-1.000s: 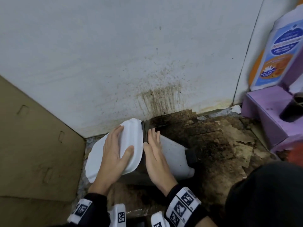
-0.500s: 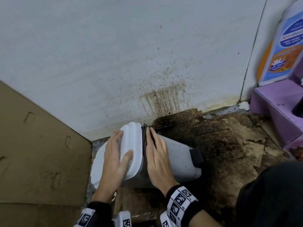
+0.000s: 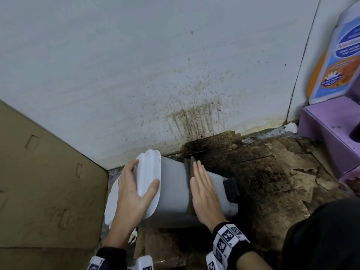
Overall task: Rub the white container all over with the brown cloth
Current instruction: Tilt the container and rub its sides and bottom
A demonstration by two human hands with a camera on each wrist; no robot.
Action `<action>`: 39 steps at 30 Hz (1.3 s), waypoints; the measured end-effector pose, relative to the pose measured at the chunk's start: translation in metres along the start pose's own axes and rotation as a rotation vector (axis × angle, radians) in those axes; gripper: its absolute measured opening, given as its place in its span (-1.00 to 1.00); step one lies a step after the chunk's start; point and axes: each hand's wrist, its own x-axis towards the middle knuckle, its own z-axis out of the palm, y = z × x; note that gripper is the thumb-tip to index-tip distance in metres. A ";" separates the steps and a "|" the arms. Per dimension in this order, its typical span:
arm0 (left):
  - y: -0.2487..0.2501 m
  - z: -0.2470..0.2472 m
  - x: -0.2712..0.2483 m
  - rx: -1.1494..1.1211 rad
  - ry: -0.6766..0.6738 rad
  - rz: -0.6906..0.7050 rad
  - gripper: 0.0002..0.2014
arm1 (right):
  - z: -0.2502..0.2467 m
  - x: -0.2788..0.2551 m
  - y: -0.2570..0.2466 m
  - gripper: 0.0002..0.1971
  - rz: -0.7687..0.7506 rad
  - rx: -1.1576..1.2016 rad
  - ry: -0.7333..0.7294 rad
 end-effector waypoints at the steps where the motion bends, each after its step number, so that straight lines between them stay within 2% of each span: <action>1: 0.000 0.000 0.000 -0.003 -0.001 0.001 -0.22 | -0.001 0.001 0.011 -0.46 0.039 0.005 -0.001; 4: -0.004 0.000 -0.002 0.000 0.015 0.011 -0.24 | 0.000 0.003 0.017 -0.46 0.085 0.004 -0.029; 8: -0.006 0.000 -0.004 0.013 0.028 0.007 -0.21 | 0.004 0.001 -0.011 -0.44 0.059 0.020 -0.024; 13: -0.001 0.006 -0.008 0.059 0.024 0.045 -0.19 | 0.008 -0.003 -0.065 -0.41 -0.130 0.068 -0.007; 15: -0.001 0.007 -0.008 0.064 0.023 0.042 -0.18 | 0.009 -0.003 -0.071 -0.43 -0.197 0.064 -0.008; 20: -0.004 0.003 -0.009 0.053 0.041 0.034 -0.22 | 0.007 -0.001 -0.038 -0.47 -0.220 0.036 -0.033; 25: -0.004 0.003 -0.007 0.053 0.038 0.032 -0.23 | 0.002 0.000 0.026 -0.52 -0.039 0.050 0.043; 27: -0.003 0.003 -0.007 0.041 0.046 0.032 -0.21 | 0.002 0.003 0.034 -0.52 0.001 0.060 0.047; 33: 0.003 0.005 -0.008 0.025 0.066 0.027 -0.19 | 0.011 0.007 -0.012 -0.37 0.025 0.055 0.063; 39: 0.002 0.009 -0.010 0.058 0.051 0.050 -0.19 | 0.016 0.003 -0.072 -0.46 -0.207 0.086 -0.033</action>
